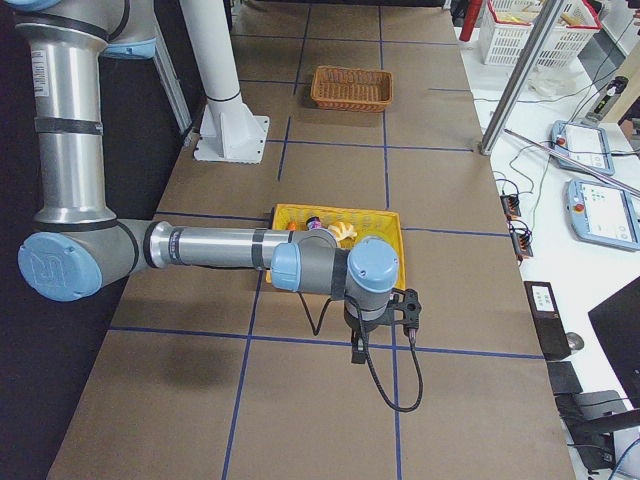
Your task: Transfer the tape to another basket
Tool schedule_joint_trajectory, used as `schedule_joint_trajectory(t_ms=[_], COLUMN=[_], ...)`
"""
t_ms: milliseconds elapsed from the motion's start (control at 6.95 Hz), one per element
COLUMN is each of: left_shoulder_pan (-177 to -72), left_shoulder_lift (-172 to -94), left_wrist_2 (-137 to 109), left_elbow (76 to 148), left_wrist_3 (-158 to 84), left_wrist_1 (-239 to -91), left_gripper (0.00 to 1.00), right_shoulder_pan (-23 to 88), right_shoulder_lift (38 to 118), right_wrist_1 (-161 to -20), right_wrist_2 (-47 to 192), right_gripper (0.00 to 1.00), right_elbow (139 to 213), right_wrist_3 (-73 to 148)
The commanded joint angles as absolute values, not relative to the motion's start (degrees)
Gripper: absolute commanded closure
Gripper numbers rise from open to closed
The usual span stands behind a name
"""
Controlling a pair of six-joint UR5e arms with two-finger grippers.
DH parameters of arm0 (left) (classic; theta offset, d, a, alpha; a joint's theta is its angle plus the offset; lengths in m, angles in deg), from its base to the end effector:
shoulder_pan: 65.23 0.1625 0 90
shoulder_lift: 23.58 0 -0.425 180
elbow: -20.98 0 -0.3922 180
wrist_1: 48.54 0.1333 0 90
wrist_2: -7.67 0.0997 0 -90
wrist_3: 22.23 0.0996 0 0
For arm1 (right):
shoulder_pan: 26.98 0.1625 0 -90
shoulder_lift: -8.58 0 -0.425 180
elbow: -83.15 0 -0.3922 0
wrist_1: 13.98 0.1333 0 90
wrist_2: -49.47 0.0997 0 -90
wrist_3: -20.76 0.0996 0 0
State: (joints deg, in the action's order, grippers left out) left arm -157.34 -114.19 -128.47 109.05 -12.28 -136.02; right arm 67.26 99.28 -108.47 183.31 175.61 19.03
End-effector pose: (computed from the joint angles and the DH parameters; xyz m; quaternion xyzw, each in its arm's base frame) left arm -0.0795 -0.4889 0.6720 0.0105 0.3927 0.0498 0.9183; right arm 0.0998 -0.4769 0.6519 -0.0026 -0.3739 0.0292 0.9270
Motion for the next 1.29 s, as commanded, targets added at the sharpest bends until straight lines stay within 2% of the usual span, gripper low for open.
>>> schedule_joint_trajectory(t_ms=[0,432,575,863,1151], left_shoulder_pan=[-157.3,-157.3,-157.4,-157.4,-157.4], left_shoulder_lift=[-114.3,-114.2,-114.2,-114.2,-114.1], left_wrist_2=[-128.5,-128.5,-128.5,-128.5,-128.5], left_elbow=[109.1,109.4,110.1,110.6,111.2], left_wrist_3=[-12.3,-12.3,-12.4,-12.3,-12.4], left_wrist_1=[-136.1,-136.2,-136.2,-136.2,-136.1], left_gripper=[0.0,0.0,0.0,0.0,0.0], right_shoulder_pan=[67.2,66.5,66.4,59.0,51.3], right_shoulder_lift=[99.3,98.8,95.7,94.1,90.5], right_wrist_1=[-108.5,-108.5,-108.6,-107.8,-107.2], right_wrist_2=[183.4,183.4,183.6,183.3,183.6], right_gripper=[0.0,0.0,0.0,0.0,0.0], right_elbow=[175.5,175.7,176.1,177.4,182.0], right_wrist_3=[19.1,19.3,19.1,20.2,38.4])
